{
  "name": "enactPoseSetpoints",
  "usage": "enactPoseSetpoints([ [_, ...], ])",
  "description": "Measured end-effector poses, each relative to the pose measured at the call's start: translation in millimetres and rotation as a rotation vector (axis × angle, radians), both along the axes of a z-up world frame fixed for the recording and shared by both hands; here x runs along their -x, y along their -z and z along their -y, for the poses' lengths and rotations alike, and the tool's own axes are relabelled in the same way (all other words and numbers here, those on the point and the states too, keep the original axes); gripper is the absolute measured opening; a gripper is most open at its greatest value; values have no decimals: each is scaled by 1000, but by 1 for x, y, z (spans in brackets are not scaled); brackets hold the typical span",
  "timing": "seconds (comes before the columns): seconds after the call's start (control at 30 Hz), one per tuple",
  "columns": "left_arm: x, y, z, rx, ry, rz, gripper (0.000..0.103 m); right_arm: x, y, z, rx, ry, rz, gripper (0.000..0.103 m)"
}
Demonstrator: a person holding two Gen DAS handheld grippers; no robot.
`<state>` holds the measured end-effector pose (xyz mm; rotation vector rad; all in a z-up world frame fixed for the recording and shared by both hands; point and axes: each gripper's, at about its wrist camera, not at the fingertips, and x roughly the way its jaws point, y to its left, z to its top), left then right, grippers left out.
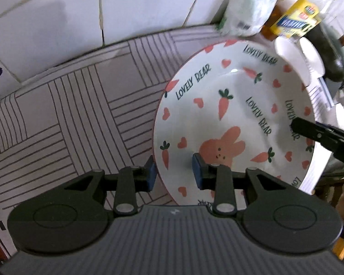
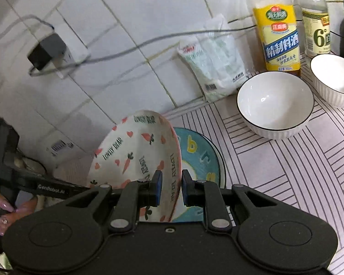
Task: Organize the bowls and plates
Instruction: 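Lift the bunny plate and carry it over the blue egg plate, then lower the bunny plate onto the egg plate and open both grippers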
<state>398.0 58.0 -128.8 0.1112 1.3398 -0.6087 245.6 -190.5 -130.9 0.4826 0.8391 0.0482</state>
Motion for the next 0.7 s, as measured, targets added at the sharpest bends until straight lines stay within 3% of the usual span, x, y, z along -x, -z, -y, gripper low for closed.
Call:
enactPoseSetpoints([
  [0.23,-2,9,12,-10,31,-22,32,-13,3,1,71,-3,-53,22],
  [0.33,-2,11,12,-12,36,-20,32,-20,4,-8,154,-17,-76,22],
  [0.57,-5,14,13,-14,33,-7,30,-11,9,-25,280,-4,-40,22],
  [0.7,-6,14,14,-18,16,-4,30,-12,8,-24,284,11,-34,21],
])
